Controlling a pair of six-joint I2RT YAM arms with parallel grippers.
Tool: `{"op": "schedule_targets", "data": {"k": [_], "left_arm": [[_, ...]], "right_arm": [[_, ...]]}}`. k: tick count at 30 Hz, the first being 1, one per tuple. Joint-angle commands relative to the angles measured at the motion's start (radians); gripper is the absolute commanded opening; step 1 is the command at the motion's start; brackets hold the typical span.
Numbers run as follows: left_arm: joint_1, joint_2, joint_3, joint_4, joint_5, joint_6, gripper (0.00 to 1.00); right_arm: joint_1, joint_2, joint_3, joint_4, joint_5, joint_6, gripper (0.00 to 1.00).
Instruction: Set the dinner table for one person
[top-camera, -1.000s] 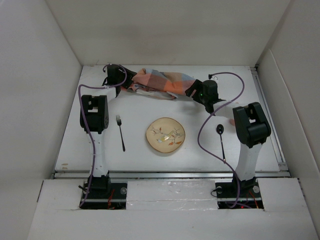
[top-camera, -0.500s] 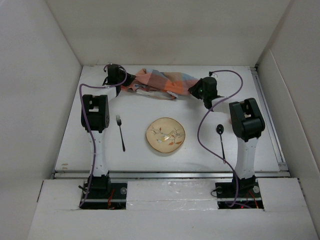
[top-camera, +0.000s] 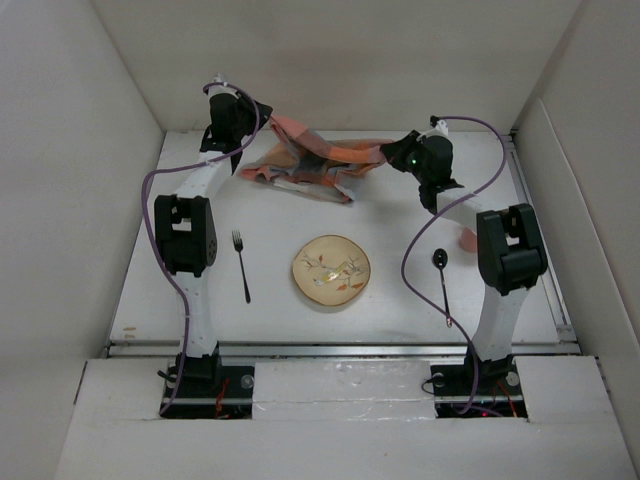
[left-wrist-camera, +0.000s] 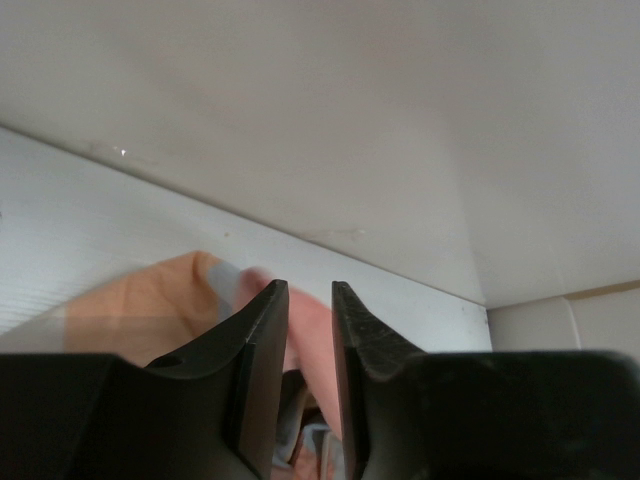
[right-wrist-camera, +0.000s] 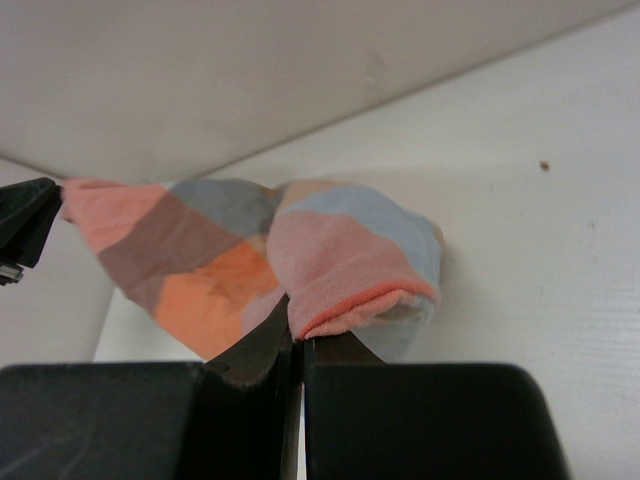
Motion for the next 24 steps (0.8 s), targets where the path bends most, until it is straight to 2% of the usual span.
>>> {"op": "schedule_targets", "data": {"k": [1, 2, 3, 5, 6, 8, 12, 18, 22, 24], "left_arm": [[-0.064, -0.224, -0.086, 0.047, -0.154, 0.207, 0.23], [-0.064, -0.242, -0.189, 0.07, -0.196, 0.219, 0.4], [-0.073, -0.255, -0.234, 0.079, -0.215, 0.221, 0.51], [-0.074, -0.255, -0.28, 0.043, -0.285, 0.194, 0.66], [-0.061, -0.243, -0.308, 0.004, -0.235, 0.113, 0.67], [-0.061, -0.246, -0.328, 0.004, -0.198, 0.085, 0.66], [-0.095, -0.292, -0.463, 0.094, -0.079, -0.026, 0.65], [-0.127, -0.178, -0.397, 0.121, 0.13, -0.17, 0.62], [-0.138, -0.215, -0.496, 0.2, 0.043, -0.233, 0.59], [-0.138, -0.195, -0.451, 0.152, 0.023, -0.222, 0.59]], "right_arm": [[-0.009, -0.128, -0.05, 0.139, -0.029, -0.058, 0.0], [-0.018, -0.167, -0.126, 0.163, -0.02, -0.056, 0.0], [-0.018, -0.187, -0.168, 0.179, -0.008, -0.05, 0.0], [-0.041, -0.218, -0.273, 0.209, -0.011, -0.041, 0.0], [-0.053, -0.274, -0.338, 0.215, 0.012, -0.044, 0.0], [-0.053, -0.301, -0.393, 0.222, 0.009, -0.05, 0.0], [-0.064, -0.339, -0.476, 0.226, 0.021, -0.084, 0.0], [-0.084, -0.333, -0.434, 0.167, -0.023, -0.125, 0.0], [-0.084, -0.333, -0.403, 0.145, -0.04, -0.136, 0.0], [-0.084, -0.333, -0.401, 0.15, -0.038, -0.135, 0.0]]}}
